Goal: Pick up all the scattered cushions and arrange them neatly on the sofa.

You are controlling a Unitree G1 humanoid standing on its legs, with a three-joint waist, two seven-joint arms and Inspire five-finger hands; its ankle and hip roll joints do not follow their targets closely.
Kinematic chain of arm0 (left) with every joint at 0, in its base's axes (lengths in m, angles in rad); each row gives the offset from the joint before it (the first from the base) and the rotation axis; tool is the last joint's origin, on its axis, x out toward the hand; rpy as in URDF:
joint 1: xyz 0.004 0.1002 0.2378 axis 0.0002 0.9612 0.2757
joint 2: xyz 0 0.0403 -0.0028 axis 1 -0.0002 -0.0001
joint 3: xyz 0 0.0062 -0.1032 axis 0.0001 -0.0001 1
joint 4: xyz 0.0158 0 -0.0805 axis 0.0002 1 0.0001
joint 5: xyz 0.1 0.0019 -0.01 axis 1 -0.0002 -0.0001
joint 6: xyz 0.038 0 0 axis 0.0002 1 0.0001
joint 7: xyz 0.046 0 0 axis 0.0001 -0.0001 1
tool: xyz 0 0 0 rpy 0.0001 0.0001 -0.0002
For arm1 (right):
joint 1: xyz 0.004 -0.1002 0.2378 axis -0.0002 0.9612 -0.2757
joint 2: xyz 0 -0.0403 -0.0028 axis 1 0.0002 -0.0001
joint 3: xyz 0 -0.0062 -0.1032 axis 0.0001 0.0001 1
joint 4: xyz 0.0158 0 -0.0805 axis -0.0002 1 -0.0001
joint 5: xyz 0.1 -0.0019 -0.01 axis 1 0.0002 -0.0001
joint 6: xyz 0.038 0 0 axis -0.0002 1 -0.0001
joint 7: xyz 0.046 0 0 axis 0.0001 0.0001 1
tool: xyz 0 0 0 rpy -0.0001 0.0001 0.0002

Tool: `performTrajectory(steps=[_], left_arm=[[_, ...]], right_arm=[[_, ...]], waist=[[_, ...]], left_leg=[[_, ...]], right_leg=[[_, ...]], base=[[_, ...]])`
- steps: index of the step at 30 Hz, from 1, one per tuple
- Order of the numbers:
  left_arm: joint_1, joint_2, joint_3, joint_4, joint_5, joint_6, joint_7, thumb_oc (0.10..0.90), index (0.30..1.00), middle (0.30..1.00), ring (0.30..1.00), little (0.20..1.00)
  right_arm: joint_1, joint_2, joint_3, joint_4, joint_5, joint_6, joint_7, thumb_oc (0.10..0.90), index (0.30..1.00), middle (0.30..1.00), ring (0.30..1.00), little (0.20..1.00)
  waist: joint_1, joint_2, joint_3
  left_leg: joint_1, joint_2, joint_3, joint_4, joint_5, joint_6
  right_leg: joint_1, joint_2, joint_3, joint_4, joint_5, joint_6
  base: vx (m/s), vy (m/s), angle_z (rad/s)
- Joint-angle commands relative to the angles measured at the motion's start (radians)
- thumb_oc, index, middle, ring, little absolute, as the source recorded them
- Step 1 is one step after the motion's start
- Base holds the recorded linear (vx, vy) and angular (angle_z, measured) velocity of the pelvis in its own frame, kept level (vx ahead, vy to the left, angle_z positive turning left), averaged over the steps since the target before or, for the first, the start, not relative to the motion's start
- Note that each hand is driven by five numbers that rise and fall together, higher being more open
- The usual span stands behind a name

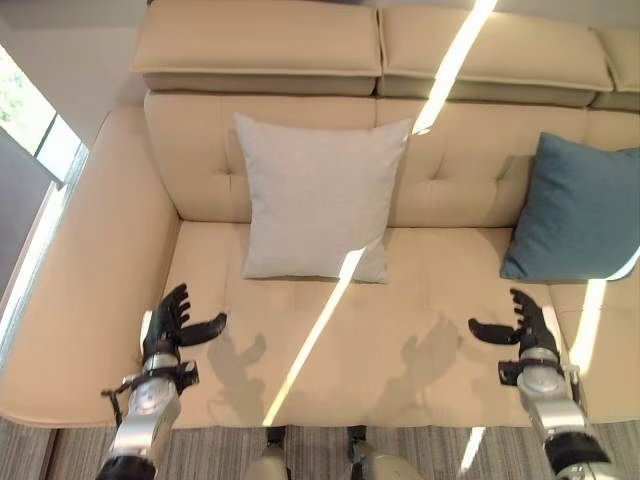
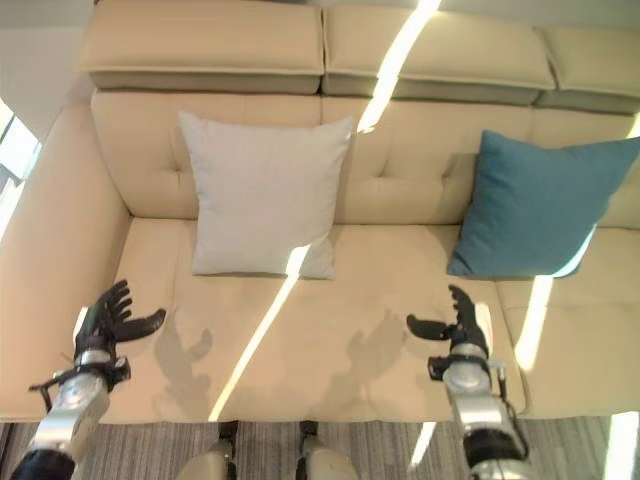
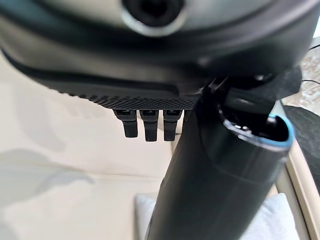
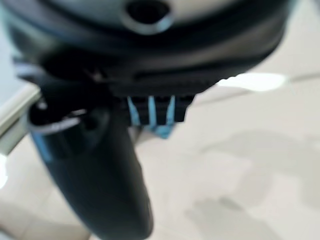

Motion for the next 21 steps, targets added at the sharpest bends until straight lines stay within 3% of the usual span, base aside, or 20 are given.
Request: performTrajectory(steps=[1, 7, 10, 11, 15, 19, 21], left_arm=[[-0.025, 0.023, 0.043, 0.037, 0.068, -0.034, -0.041, 0.800, 0.900, 0.900, 0.900, 0.900], [0.063, -0.036, -0.003, 0.190, 0.155, 0.009, -0.094, 0.800, 0.900, 0.900, 0.900, 0.900], [0.069, -0.066, -0.043, 0.343, 0.222, 0.028, -0.110, 0.800, 0.900, 0.900, 0.900, 0.900], [0.053, -0.095, -0.062, 0.466, 0.238, 0.035, -0.109, 0.800, 0.900, 0.900, 0.900, 0.900], [0.009, -0.118, -0.100, 0.615, 0.279, 0.034, -0.086, 0.800, 0.900, 0.900, 0.900, 0.900], [-0.044, -0.136, -0.136, 0.694, 0.317, 0.035, -0.065, 0.800, 0.900, 0.900, 0.900, 0.900], [-0.074, -0.146, -0.147, 0.711, 0.324, 0.036, -0.064, 0.800, 0.900, 0.900, 0.900, 0.900]], right_arm=[[0.005, -0.034, -0.005, -0.008, -0.012, -0.081, 0.017, 0.800, 0.900, 0.900, 0.900, 0.900], [0.075, 0.034, 0.043, 0.092, -0.045, -0.080, 0.067, 0.800, 0.900, 0.900, 0.900, 0.900], [0.091, 0.076, 0.087, 0.178, -0.055, -0.081, 0.086, 0.800, 0.900, 0.900, 0.900, 0.900], [0.080, 0.104, 0.114, 0.248, -0.044, -0.087, 0.086, 0.800, 0.900, 0.900, 0.900, 0.900], [0.064, 0.136, 0.151, 0.343, -0.024, -0.096, 0.085, 0.800, 0.900, 0.900, 0.900, 0.900], [0.032, 0.140, 0.179, 0.424, -0.021, -0.098, 0.075, 0.800, 0.900, 0.900, 0.900, 0.900], [0.013, 0.139, 0.186, 0.462, -0.021, -0.090, 0.071, 0.800, 0.900, 0.900, 0.900, 0.900]], waist=[[-0.004, -0.039, -0.131], [-0.005, -0.036, -0.135], [-0.009, -0.032, -0.132], [-0.010, -0.029, -0.123], [-0.014, -0.026, -0.092], [-0.016, -0.036, -0.051], [-0.020, -0.052, -0.036]], left_leg=[[0.052, -0.032, 0.042, 0.003, -0.113, -0.006], [0.080, -0.031, 0.050, 0.003, -0.115, -0.003], [0.102, -0.026, 0.050, 0.003, -0.116, -0.003], [0.118, -0.017, 0.052, 0.003, -0.111, -0.005], [0.119, -0.004, 0.050, 0.025, -0.100, -0.016], [0.038, -0.006, 0.052, 0.165, -0.118, -0.026], [0.006, -0.020, 0.060, 0.286, -0.177, -0.023]], right_leg=[[0.029, -0.029, 0.018, 0.006, -0.102, 0.084], [0.061, -0.023, 0.018, 0.006, -0.109, 0.079], [0.083, -0.018, 0.022, 0.006, -0.117, 0.072], [0.100, -0.013, 0.022, 0.006, -0.125, 0.065], [0.114, -0.002, 0.020, 0.006, -0.138, 0.049], [0.111, -0.015, 0.013, 0.006, -0.139, 0.037], [0.091, -0.035, 0.010, 0.006, -0.123, 0.033]], base=[[-0.03, -0.008, -0.08], [-0.05, -0.021, -0.08], [-0.03, -0.042, -0.01], [-0.03, -0.072, 0.00], [-0.09, -0.069, 0.04], [-0.18, -0.046, 0.16], [-0.26, -0.009, 0.20]])
